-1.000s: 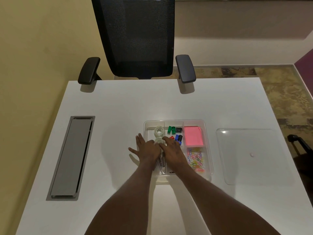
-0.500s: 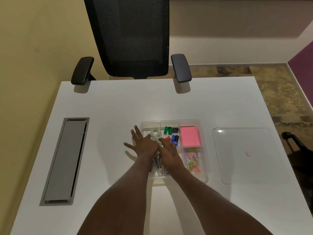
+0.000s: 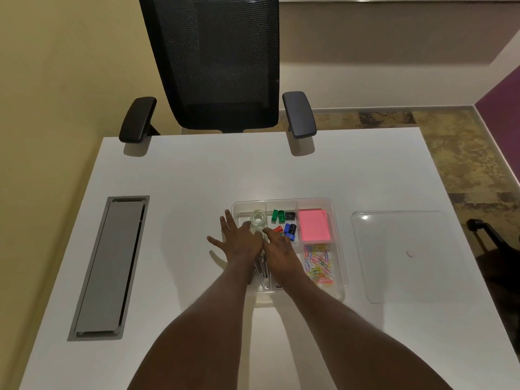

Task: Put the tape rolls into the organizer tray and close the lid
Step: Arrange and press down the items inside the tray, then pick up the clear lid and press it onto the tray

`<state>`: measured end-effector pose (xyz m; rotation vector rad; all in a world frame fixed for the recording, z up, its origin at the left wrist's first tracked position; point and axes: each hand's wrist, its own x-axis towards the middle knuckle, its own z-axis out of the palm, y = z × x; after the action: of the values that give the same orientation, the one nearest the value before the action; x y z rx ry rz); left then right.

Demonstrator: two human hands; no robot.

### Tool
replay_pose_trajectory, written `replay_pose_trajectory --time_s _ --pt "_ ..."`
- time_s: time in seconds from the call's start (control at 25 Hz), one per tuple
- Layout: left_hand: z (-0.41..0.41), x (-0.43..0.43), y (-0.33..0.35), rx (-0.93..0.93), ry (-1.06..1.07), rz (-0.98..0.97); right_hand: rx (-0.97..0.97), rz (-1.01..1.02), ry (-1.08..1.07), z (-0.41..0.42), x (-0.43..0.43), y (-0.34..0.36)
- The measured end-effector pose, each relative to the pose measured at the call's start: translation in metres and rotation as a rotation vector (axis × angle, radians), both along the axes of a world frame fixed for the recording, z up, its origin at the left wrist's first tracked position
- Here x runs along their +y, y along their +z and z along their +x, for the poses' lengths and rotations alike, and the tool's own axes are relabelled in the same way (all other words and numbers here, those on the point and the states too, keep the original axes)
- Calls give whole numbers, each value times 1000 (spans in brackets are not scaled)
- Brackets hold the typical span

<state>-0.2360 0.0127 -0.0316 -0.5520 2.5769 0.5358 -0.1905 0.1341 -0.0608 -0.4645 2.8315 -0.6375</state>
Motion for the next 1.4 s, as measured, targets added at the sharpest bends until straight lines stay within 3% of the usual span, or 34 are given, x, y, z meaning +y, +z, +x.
replay_pose_trajectory --time_s 0.2,0.32,0.44,0.6,0.72,0.88,1.4 --pt "12 -3 8 68 11 6 -22 -18 -31 5 -1 12" --pt "26 -6 17 147 45 -8 100 86 35 15 -1 22" --pt "43 -6 27 226 90 -61 43 124 14 23 1 35" --pt "71 -2 38 242 37 -93 153 211 23 43 16 51" --pt "92 9 45 225 -20 -125 129 273 5 59 31 66" --pt "115 41 50 203 -77 -131 39 304 -31 74 58 75" --pt "134 205 50 239 -152 24 54 445 -124 92 237 78"
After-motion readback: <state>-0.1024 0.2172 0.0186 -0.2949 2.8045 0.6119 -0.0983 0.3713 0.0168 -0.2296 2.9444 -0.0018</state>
